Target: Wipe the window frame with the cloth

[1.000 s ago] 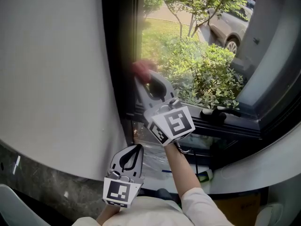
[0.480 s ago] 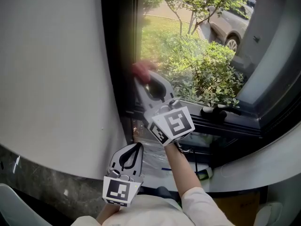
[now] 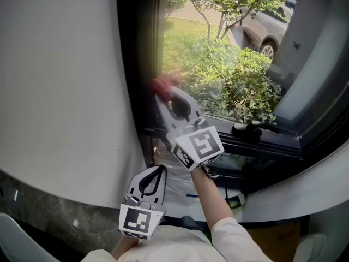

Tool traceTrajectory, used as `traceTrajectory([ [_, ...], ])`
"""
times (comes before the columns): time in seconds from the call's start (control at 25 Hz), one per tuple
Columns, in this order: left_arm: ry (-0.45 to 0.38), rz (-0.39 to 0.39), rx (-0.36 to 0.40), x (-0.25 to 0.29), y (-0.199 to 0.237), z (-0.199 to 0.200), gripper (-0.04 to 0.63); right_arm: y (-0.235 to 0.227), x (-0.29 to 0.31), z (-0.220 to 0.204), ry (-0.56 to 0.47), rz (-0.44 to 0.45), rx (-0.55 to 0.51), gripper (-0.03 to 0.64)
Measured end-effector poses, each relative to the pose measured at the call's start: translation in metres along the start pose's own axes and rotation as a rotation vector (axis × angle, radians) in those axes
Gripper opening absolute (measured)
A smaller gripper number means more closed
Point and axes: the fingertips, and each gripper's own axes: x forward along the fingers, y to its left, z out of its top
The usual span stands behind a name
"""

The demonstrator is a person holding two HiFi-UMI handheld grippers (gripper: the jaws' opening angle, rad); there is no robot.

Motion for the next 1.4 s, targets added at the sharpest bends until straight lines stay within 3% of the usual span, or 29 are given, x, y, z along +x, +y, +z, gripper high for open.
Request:
traceTrajectory([
  [1.0,-0.022,-0.006,-0.002,0.003,-0.003,0.003,0.008,0.002,-0.008,-0.023,0.052,-0.001,0.012,0.094],
  [1.2,0.010,-0.007,-0.001,0.002,-0.003,-0.002,0.008,0.003,-0.009,-0.027,0.057,0.000,0.016,0.094],
  [1.4,-0.018,0.001,-0.006,0.002,0.000,0.002,0.008,0.003,-0.010,-0.031,0.063,-0.002,0.020,0.094],
])
